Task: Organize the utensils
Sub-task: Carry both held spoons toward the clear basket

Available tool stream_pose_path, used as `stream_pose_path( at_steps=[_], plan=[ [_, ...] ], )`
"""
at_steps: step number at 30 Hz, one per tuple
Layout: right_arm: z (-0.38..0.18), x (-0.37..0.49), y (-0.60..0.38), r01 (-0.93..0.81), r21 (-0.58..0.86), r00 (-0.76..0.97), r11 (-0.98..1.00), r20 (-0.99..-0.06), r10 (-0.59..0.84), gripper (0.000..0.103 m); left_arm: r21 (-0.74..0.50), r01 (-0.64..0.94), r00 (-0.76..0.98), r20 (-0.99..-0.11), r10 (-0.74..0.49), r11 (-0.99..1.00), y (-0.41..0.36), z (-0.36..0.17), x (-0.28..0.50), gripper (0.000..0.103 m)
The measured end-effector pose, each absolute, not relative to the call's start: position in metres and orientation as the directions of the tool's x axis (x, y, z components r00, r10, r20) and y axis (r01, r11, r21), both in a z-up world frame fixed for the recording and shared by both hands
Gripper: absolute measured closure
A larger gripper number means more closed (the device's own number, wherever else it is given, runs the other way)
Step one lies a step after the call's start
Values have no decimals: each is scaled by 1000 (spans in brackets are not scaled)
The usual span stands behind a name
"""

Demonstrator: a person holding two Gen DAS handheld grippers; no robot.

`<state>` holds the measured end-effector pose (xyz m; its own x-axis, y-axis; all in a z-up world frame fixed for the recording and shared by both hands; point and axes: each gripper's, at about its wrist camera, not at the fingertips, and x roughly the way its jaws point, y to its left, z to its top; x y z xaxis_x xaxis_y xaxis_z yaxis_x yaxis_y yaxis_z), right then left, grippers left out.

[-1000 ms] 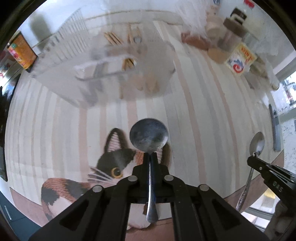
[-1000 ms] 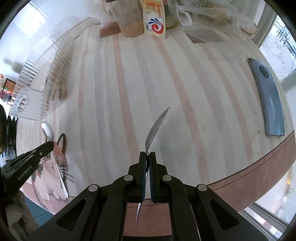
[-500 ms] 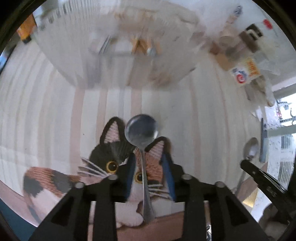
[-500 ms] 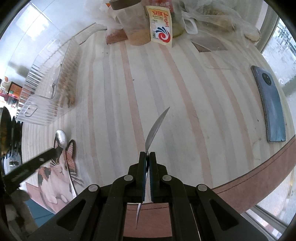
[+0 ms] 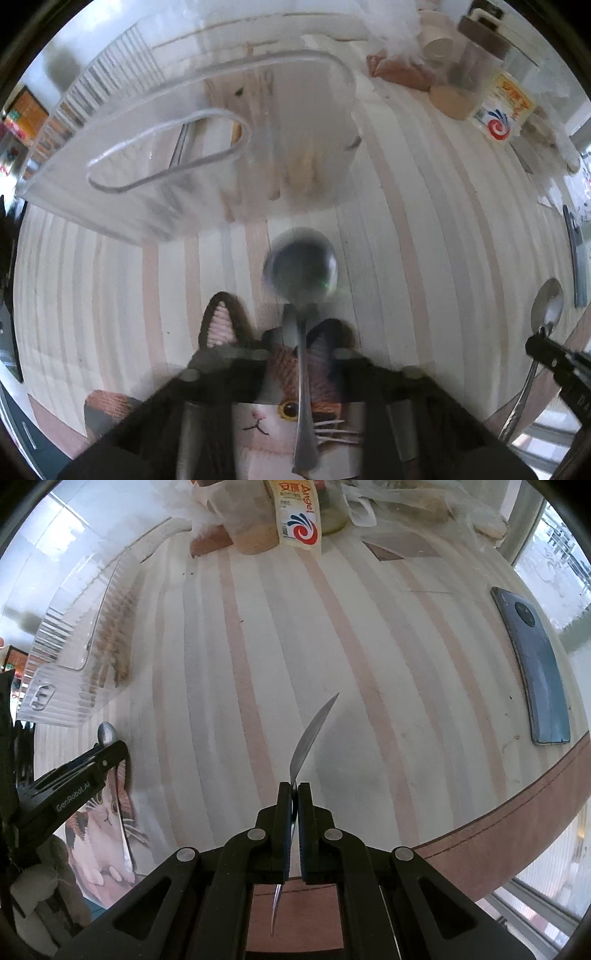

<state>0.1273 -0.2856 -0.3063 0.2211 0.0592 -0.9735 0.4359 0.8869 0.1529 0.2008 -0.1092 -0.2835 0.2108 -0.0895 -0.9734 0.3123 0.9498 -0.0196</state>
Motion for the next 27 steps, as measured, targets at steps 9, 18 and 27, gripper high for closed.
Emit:
stream_pose_path(
  at_steps=[9, 18, 27],
  plan=[
    [-294, 129, -283, 429, 159, 244, 889, -968, 55, 100, -74, 247, 212, -969, -129, 966, -83, -267, 194, 103],
    [-289, 130, -282, 420, 173, 253, 891, -965, 68, 100, -158, 178, 255, -946, -200, 971, -43, -235, 204, 103],
    [-290, 128, -282, 425, 177, 247, 888, -966, 74, 100, -296, 72, 173, -937, -304, 952, -26, -273, 212, 71]
  ],
)
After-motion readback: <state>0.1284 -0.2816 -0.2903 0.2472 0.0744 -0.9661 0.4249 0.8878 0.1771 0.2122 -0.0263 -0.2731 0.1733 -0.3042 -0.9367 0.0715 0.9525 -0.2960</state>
